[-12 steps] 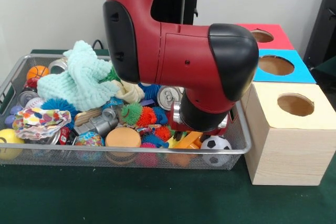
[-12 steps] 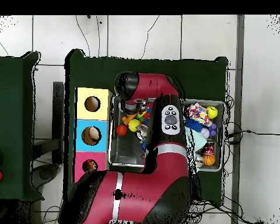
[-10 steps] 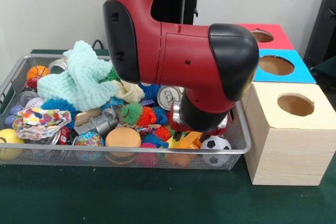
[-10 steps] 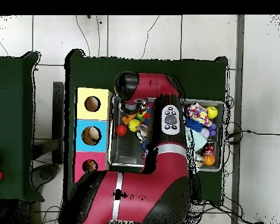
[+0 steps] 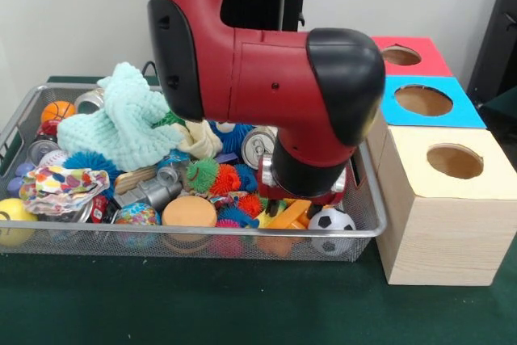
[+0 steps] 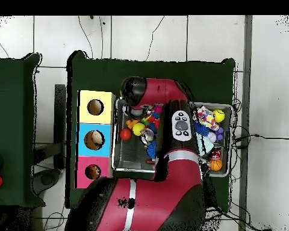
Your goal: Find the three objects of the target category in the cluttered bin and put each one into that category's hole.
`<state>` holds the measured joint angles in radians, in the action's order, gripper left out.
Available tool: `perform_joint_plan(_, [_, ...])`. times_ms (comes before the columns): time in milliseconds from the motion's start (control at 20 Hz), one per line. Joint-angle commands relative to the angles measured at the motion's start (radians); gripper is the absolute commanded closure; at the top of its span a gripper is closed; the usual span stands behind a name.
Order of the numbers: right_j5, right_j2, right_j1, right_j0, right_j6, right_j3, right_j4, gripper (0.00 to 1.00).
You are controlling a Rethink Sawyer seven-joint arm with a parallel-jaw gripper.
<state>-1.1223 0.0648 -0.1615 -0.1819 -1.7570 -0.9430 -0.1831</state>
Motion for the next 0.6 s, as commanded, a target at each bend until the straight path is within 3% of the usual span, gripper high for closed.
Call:
perform_joint_plan(50, [0.498,0.187,-0.119,-0.107,0.171,-0.233,-0.048,0.00])
perform_joint_plan(200, [0.489,0.224,-0.191,-0.155,0.198,-0.335,-0.053,0.00])
perform_joint_plan(600, [0.430,0.287,-0.319,-0.242,0.223,-0.476,-0.082,0.00])
